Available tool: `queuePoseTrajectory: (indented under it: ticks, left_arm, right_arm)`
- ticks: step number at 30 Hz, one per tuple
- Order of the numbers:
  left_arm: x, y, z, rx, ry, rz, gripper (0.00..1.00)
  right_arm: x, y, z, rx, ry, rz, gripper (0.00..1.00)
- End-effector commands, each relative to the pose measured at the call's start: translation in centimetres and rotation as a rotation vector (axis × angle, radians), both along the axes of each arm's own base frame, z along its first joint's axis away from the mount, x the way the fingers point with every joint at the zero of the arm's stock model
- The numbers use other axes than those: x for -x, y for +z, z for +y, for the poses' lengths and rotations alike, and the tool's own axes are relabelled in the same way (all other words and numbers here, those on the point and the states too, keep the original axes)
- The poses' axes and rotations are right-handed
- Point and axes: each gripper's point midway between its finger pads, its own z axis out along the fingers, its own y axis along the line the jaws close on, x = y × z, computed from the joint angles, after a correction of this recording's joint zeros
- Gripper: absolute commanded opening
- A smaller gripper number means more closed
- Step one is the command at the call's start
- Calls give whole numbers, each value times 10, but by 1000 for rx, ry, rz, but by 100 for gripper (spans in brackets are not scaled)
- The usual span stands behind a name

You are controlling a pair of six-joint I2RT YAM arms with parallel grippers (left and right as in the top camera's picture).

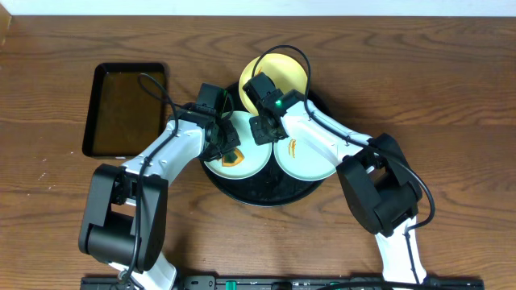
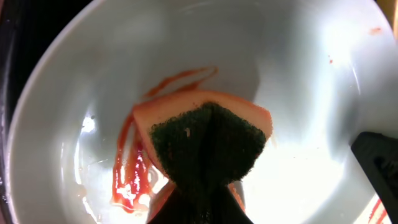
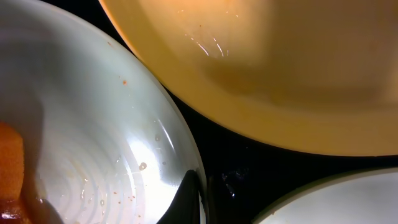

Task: Clean dirty plates on tray and stack at the side
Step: 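Scrub the left green plate with the sponge in the left gripper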

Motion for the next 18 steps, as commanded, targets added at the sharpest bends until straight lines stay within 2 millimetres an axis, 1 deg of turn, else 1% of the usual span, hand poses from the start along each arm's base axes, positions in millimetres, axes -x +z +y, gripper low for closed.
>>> queuePoseTrajectory:
  ticks: [1, 4, 6, 12, 18]
  left_arm:
    - [-2, 15, -12, 66, -25, -27, 8]
    - [-7, 25, -16, 87, -29, -61, 8]
    - [-9, 26, -16, 91, -23, -71, 8]
    - [-13, 19, -18, 100, 3, -67, 8]
    - [-17, 6, -20, 102, 18, -55, 8]
  right_arm:
    - [3, -10, 1, 14, 10, 6, 1]
    - [3, -10, 1, 14, 10, 6, 1]
    - [3, -10, 2, 13, 10, 6, 1]
    - [2, -10, 2, 13, 10, 5, 1]
    - [3, -10, 2, 13, 10, 6, 1]
